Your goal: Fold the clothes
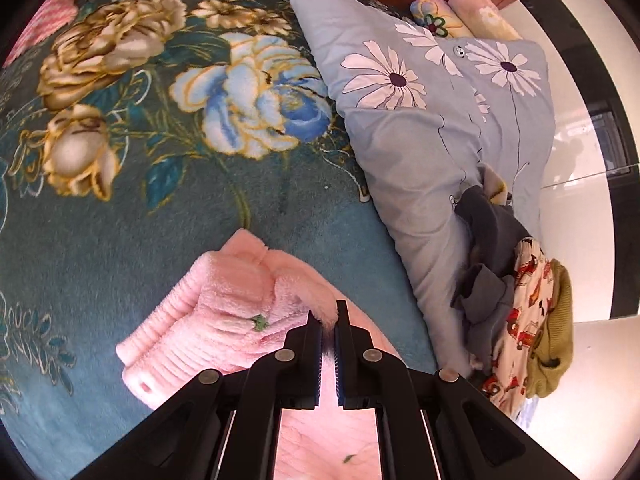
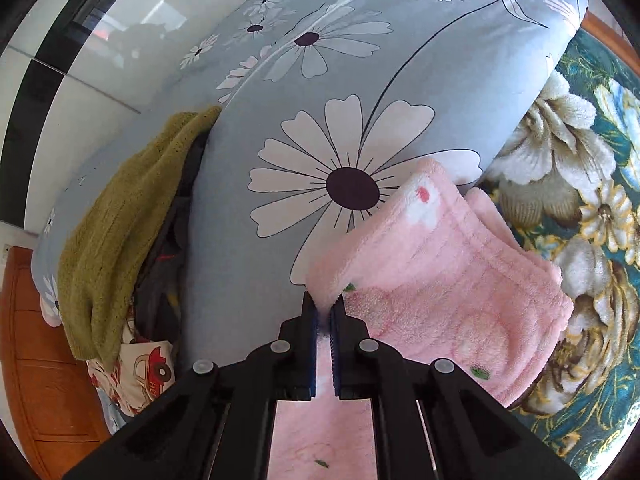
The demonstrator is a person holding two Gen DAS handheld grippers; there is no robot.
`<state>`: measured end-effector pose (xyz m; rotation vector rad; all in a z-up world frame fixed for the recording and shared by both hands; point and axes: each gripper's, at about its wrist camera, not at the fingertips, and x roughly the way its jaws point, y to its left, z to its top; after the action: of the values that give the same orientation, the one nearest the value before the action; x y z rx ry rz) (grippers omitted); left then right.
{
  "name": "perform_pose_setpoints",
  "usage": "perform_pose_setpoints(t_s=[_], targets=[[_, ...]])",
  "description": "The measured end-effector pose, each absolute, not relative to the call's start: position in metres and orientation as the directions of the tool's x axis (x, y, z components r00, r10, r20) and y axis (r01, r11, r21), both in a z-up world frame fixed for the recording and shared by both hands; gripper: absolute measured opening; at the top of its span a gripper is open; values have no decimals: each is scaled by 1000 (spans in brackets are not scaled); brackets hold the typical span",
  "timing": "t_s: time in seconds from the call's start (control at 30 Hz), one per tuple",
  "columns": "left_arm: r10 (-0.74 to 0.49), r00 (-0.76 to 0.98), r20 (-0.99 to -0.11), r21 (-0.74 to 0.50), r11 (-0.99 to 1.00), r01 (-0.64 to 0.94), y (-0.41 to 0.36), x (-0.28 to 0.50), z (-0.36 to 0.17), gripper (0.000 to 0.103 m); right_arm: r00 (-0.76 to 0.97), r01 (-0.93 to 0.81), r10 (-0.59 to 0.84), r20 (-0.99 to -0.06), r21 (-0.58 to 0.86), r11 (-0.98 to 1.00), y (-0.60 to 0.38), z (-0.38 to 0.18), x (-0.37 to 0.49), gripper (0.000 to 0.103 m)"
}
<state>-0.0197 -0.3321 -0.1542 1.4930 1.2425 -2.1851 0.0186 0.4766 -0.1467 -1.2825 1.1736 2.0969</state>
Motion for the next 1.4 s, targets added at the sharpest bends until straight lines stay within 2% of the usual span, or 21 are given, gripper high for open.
perform_pose_setpoints(t_s=[0.17,0.23,0.3,0.37,0.47,0.53,0.63,0.73,0.9,1.0,1.17,1.23,1.4], targets=[[250,-380,-891,-437,-701,564,-326,-46,-178,9,-454,-693,-35,-890,378,-613,468,-155,-15,6],[260,-381,-887,-441,-722,534,-324,-46,-181,9,-444,-692,-43,-895,373,-618,464,-165,-16,6],[284,-414,-865,-477,-723,500,-325,-44,-176,21,-442,-689,-58,-895,380,-617,462,-173,-16,6],[309,-464,-830,-526,-709,470,-328,-39,-166,41,-454,-677,-74,-888,398,-619,461,-178,-16,8],[334,-543,-770,-597,-677,431,-337,-20,-145,52,-487,-644,-96,-868,430,-633,459,-175,-16,13],[323,-594,-737,-629,-651,425,-346,5,-134,56,-513,-610,-112,-851,454,-650,456,-169,-15,32],[274,-643,-715,-648,-605,462,-356,65,-141,66,-577,-525,-156,-802,510,-682,452,-154,6,39],[260,-606,-752,-635,-534,559,-361,120,-183,66,-619,-463,-171,-767,531,-709,452,-147,51,51],[300,-613,-731,-675,-450,584,-359,140,-224,66,-615,-563,-147,-774,562,-606,482,-182,142,53],[311,-614,-726,-683,-428,591,-354,137,-239,66,-630,-638,-144,-763,615,-463,503,-210,182,55],[295,-615,-732,-679,-394,619,-349,121,-254,66,-679,-631,-154,-718,678,-377,508,-232,188,56],[276,-629,-727,-684,-377,624,-350,119,-257,66,-693,-615,-176,-699,700,-362,508,-239,178,62],[241,-634,-735,-673,-377,636,-350,112,-256,64,-688,-667,-84,-721,673,-321,518,-251,165,64]])
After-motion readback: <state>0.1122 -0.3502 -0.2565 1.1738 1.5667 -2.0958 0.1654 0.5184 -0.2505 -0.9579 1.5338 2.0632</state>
